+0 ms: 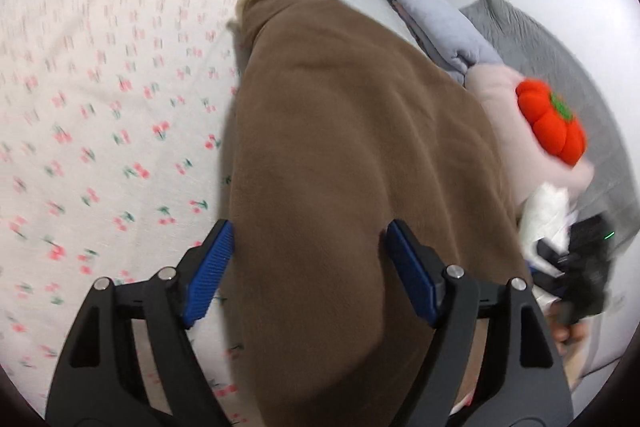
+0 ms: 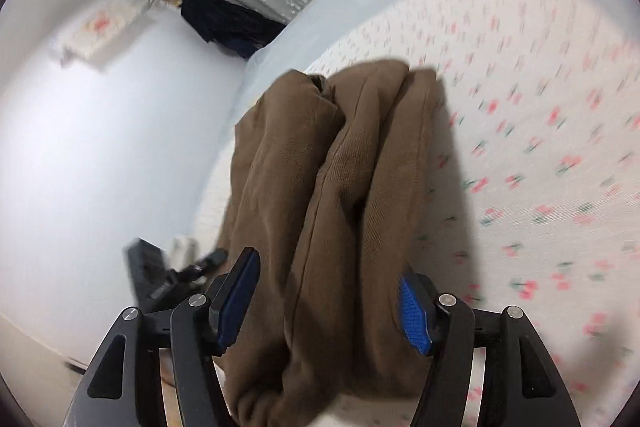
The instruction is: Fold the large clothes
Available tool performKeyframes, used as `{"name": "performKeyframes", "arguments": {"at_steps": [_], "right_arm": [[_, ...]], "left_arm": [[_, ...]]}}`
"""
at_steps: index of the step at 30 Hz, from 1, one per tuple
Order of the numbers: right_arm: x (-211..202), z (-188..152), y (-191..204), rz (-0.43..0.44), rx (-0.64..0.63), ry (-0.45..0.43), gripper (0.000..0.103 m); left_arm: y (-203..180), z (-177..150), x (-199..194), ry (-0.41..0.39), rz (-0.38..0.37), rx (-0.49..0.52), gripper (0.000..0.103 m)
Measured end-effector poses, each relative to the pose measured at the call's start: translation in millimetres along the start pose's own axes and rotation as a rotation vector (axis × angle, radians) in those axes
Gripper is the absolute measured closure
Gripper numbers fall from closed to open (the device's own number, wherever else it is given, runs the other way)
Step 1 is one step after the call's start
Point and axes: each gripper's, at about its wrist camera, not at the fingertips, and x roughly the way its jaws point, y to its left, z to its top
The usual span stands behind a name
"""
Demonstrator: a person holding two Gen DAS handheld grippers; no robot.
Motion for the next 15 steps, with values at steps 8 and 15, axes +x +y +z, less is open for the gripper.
{"name": "performKeyframes", "arguments": {"at_steps": [8,15], "right_arm": [[-26,-28,69,0.075,-0.221,-0.024,0.037],[35,-43,59,0.070,-0.160,0.199,0.039]], "left_arm": [[-19,1,-32,-0.133,-0.043,0.062,0.024],[-22,-6,-35,-0.152,-0.045,0.062,0.027]]}}
